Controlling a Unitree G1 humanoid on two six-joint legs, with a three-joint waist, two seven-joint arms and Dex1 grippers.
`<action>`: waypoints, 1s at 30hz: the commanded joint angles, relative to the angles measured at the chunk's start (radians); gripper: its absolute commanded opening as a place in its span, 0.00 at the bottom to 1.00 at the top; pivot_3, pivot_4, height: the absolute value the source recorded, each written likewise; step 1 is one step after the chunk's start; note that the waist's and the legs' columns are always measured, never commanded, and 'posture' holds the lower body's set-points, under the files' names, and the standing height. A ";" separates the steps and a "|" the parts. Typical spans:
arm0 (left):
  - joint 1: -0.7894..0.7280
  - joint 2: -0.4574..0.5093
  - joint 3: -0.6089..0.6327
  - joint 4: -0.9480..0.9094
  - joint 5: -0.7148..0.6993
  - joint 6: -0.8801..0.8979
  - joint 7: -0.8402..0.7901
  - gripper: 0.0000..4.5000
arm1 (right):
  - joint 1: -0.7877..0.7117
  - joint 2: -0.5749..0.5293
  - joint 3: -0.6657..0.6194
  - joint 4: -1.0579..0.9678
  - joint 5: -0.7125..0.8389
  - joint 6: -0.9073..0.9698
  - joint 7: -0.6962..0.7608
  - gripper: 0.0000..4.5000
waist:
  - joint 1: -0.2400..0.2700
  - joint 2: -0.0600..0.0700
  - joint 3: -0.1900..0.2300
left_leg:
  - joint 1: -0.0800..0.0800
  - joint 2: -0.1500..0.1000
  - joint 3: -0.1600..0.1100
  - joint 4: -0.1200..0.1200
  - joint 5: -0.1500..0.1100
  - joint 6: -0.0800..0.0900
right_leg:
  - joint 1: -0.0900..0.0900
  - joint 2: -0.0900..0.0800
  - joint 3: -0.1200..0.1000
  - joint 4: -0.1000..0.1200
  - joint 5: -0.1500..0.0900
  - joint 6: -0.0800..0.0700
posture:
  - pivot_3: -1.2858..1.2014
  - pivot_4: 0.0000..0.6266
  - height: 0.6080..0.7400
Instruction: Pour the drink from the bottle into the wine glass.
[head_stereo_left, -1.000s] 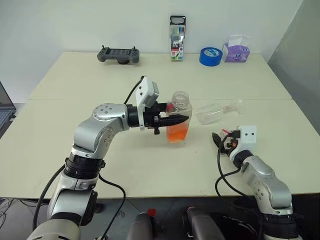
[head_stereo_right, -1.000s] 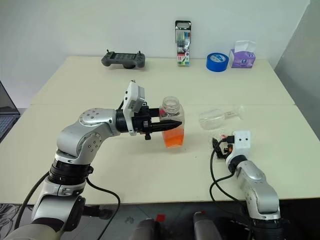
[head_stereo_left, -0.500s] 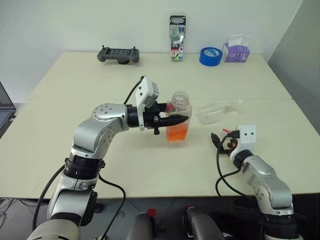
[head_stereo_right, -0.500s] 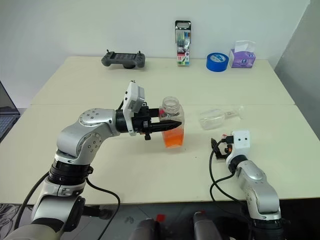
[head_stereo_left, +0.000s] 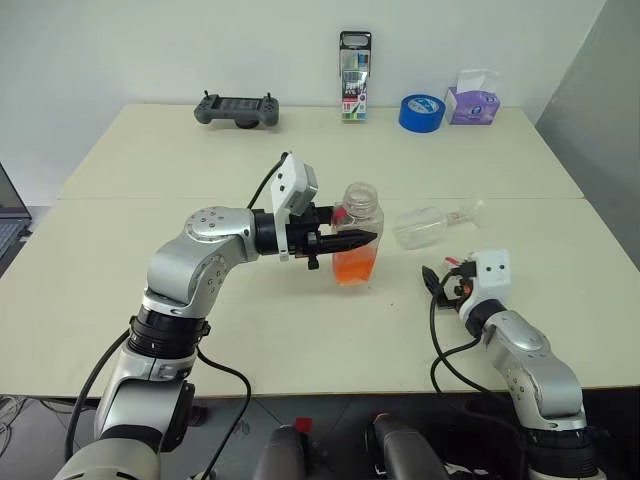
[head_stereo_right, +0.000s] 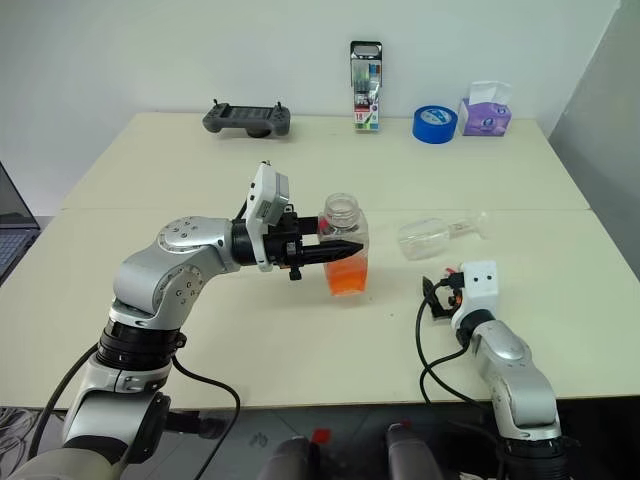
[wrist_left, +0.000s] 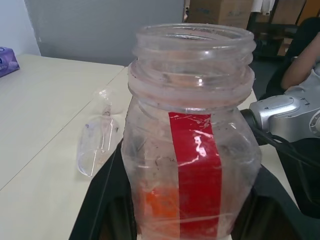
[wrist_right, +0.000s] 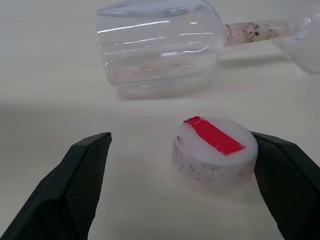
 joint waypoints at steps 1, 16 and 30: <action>-0.017 0.004 0.024 -0.027 -0.006 -0.020 0.000 0.40 | -0.018 -0.015 -0.015 -0.021 -0.023 -0.028 0.003 0.99 | 0.000 0.000 0.000 | 0.000 0.000 0.000 0.000 0.000 0.000 | 0.000 0.000 0.000 0.000 0.000 0.000 | 0.52 0.24 1.00; -0.019 0.006 0.024 -0.023 -0.004 -0.021 0.001 0.40 | -0.016 -0.034 -0.010 0.004 -0.105 -0.045 0.003 0.99 | 0.001 0.000 0.000 | 0.000 0.000 0.000 0.000 0.000 0.000 | 0.000 0.000 0.000 0.000 0.000 0.000 | 0.52 0.24 1.00; -0.076 0.038 0.091 0.084 0.070 -0.040 0.131 0.40 | -0.040 -0.257 -0.185 -0.416 0.469 0.153 0.379 0.99 | 0.004 0.000 0.000 | 0.001 0.000 -0.001 0.001 0.000 0.000 | 0.002 0.000 -0.001 0.000 0.000 0.000 | 0.52 0.24 1.00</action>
